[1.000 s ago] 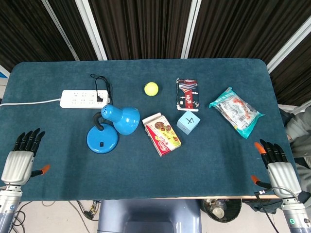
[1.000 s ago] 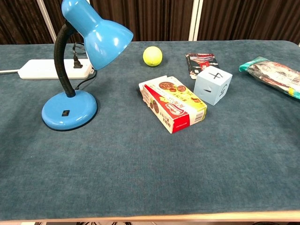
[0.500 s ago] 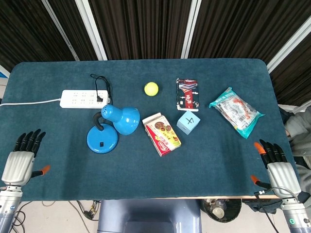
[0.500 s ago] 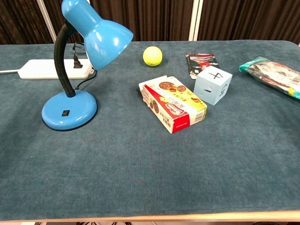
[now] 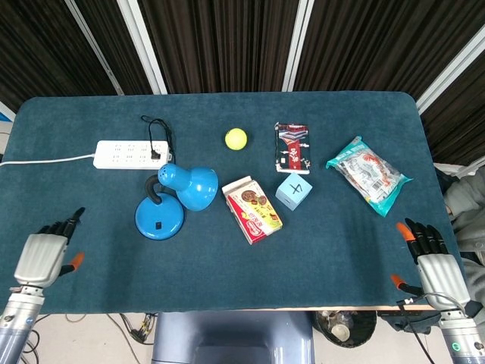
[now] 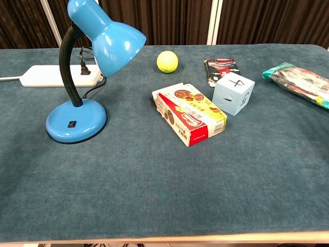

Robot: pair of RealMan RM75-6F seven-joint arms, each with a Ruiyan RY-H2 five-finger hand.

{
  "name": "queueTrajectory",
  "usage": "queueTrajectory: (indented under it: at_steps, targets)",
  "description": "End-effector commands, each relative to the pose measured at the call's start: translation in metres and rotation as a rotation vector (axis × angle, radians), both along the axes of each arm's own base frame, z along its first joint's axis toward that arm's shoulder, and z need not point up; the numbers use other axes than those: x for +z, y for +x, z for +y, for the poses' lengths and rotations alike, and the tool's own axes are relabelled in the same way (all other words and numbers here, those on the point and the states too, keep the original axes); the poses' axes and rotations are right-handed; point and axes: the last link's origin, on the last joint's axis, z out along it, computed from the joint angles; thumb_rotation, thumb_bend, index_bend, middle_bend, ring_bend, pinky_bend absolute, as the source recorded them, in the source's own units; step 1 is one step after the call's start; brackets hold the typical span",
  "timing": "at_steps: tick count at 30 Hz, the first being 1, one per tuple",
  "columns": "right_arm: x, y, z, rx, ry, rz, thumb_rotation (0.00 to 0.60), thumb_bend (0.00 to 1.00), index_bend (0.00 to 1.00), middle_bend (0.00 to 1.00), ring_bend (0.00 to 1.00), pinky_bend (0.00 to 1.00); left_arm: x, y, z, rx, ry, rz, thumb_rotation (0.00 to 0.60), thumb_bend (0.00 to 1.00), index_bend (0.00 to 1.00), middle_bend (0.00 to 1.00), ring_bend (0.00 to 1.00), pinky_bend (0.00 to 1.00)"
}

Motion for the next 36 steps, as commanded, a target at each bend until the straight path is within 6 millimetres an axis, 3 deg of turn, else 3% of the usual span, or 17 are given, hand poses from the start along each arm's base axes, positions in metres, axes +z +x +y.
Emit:
queueTrajectory:
  at_steps: [1, 10, 20, 36]
  targets:
    - [0.0, 0.0, 0.0, -0.002, 0.001, -0.001, 0.6, 0.24, 0.0, 0.0, 0.0, 0.0, -0.019, 0.02, 0.011, 0.014, -0.091, 0.01, 0.6, 0.49, 0.14, 0.85, 0.85, 0.86]
    - [0.0, 0.0, -0.001, -0.009, 0.006, -0.013, 0.6, 0.24, 0.0, 0.0, 0.0, 0.0, -0.059, 0.058, 0.029, 0.036, -0.214, 0.085, 0.6, 0.54, 0.15, 0.93, 0.93, 0.91]
    - [0.0, 0.0, 0.0, -0.011, 0.008, -0.019, 0.6, 0.24, 0.0, 0.0, 0.0, 0.0, -0.078, 0.073, 0.039, 0.059, -0.262, 0.123, 0.6, 0.55, 0.16, 0.93, 0.94, 0.91]
    - [0.0, 0.0, 0.0, -0.01, 0.01, -0.022, 0.6, 0.24, 0.0, 0.0, 0.0, 0.0, -0.1, 0.079, 0.045, 0.083, -0.298, 0.156, 0.6, 0.55, 0.17, 0.93, 0.94, 0.91]
